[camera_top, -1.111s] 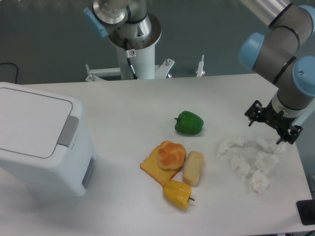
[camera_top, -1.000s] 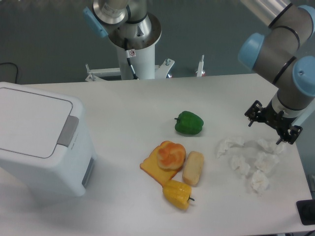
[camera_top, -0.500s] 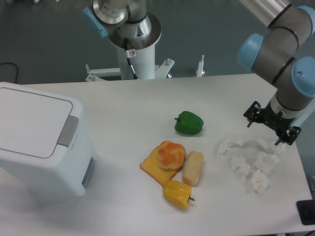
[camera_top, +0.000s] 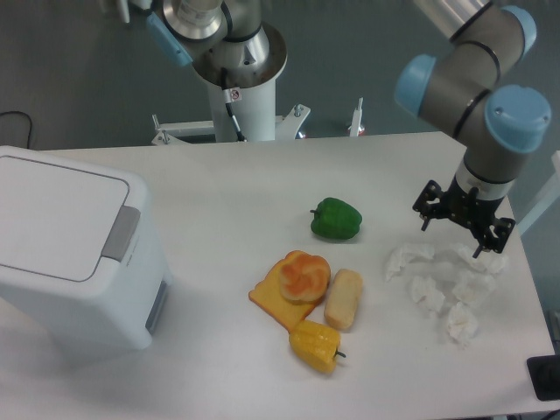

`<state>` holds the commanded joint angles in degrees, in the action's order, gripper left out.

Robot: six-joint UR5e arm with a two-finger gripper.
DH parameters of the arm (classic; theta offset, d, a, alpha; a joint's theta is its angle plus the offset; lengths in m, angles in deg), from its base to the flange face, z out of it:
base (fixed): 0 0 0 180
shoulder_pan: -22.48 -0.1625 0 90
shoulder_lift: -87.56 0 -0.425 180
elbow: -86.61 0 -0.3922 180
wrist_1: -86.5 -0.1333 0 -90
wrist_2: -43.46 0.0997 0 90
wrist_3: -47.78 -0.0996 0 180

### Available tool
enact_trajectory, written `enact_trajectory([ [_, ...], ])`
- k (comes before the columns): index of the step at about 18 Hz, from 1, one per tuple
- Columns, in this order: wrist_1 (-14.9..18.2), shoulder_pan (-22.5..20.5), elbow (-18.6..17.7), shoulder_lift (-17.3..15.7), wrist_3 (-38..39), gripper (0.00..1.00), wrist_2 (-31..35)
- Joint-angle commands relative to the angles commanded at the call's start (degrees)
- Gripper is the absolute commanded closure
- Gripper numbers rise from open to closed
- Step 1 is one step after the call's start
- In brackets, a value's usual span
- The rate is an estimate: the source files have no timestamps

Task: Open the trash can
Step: 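Move the gripper across the table past the green pepper toward the trash can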

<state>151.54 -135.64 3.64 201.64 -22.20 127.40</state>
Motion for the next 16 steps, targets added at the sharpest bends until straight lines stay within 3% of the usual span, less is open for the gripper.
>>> enact_trajectory([
  [11, 0.9, 6.8, 0.9, -4.0, 20.1, 0.0, -4.2],
  [16, 4.0, 8.5, 1.8, -5.6, 26.5, 0.0, -6.8],
])
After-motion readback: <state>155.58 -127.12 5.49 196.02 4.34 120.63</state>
